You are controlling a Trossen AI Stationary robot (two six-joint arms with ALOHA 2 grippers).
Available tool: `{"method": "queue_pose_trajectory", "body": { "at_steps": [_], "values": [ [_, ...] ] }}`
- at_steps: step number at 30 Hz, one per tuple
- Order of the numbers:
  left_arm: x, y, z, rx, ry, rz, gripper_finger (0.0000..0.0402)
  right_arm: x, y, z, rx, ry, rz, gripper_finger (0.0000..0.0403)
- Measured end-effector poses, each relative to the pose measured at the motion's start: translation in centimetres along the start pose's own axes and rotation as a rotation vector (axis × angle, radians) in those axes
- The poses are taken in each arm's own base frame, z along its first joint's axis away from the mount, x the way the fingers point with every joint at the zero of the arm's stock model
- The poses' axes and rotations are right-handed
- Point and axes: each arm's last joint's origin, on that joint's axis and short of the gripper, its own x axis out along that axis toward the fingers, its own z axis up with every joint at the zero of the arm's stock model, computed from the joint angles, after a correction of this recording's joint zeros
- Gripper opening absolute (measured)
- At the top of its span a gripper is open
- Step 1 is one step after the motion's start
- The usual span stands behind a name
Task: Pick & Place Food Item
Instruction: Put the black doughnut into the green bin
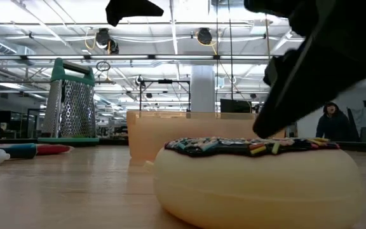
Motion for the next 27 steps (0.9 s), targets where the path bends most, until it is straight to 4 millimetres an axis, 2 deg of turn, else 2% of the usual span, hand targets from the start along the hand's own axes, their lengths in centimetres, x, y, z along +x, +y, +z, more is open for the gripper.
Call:
{"method": "queue_pose_trajectory", "body": {
  "at_steps": [8, 14, 18, 27],
  "values": [
    [0.1, 0.0, -0.1, -0.040, -0.001, 0.008, 0.0243, 1.7, 0.5, -0.7, 0.065, 0.005, 0.096, 0.0249],
    [0.1, 0.0, -0.1, -0.037, 0.004, 0.010, 0.0243, 1.9, 0.1, -0.7, 0.086, 0.024, 0.076, 0.0240],
    [0.1, 0.0, -0.1, -0.033, 0.004, 0.010, 0.0243, 2.0, -0.1, -0.6, 0.086, 0.024, 0.073, 0.0204],
    [0.1, 0.0, -0.1, -0.029, 0.007, 0.011, 0.0243, 2.1, -0.6, -0.2, 0.044, 0.013, 0.066, 0.0085]
  ]
}}
